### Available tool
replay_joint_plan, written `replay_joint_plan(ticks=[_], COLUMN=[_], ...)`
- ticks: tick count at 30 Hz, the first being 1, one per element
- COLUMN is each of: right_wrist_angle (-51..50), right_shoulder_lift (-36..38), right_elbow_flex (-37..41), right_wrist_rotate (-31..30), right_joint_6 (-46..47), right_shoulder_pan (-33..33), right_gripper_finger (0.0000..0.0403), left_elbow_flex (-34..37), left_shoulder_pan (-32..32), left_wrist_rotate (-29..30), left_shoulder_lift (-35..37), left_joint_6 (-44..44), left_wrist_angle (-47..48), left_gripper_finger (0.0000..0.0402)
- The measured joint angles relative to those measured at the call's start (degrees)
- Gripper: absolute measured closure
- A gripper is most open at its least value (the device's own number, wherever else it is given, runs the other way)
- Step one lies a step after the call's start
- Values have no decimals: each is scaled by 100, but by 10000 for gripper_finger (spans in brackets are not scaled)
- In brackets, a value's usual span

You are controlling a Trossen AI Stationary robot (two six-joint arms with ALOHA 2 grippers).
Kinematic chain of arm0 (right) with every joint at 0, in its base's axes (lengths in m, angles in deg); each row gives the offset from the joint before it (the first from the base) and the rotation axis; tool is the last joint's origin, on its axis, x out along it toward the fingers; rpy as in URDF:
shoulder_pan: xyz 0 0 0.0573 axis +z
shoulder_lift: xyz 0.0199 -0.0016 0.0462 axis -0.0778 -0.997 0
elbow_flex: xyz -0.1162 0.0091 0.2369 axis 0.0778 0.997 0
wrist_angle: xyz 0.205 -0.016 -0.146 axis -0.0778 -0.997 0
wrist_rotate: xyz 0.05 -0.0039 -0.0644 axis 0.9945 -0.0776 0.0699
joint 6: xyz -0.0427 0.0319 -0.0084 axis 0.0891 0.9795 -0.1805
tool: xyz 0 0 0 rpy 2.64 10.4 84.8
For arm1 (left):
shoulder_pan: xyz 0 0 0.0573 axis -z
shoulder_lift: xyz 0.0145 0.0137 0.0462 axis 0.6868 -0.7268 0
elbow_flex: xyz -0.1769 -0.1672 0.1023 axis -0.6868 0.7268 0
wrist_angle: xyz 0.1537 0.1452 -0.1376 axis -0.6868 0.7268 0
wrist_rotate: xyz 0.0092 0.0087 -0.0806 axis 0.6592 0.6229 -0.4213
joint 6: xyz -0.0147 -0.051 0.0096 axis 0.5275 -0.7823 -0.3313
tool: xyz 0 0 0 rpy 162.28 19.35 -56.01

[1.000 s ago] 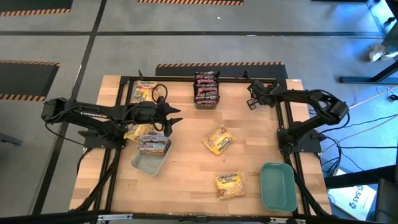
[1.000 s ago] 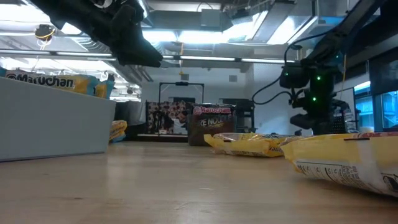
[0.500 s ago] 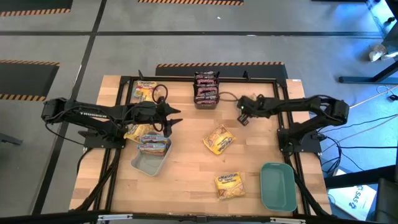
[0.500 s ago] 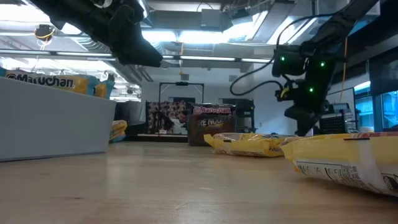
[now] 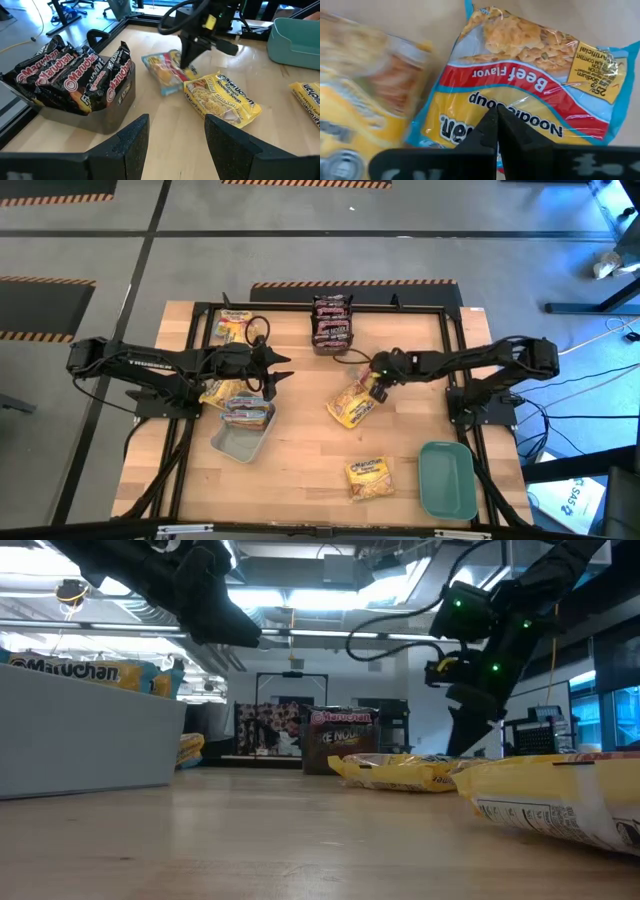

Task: Sort Maruchan noodles
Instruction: Put the right blue noodle pack into the gray bin

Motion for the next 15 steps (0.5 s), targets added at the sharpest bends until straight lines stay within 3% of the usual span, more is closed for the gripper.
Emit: replay_joint_plan(ticks=[9, 15], right_wrist_angle=[943, 1457], right_shoulder_lift=[-389, -507], right_elbow_flex=[-11, -150], right_wrist_rotate=[327, 526], right_joint_6=[-189, -233], right_shoulder_pan=[434, 608], right_gripper_finger=[402, 402], left_elbow_flex=[0, -2], left_shoulder_pan=[-2, 24], left_wrist_rotate=[-2, -360], left_shoulder_lift=[-6, -373], left_joint_6=[-17, -29], left_wrist_angle=[-25, -692], left_gripper_finger=[216, 216])
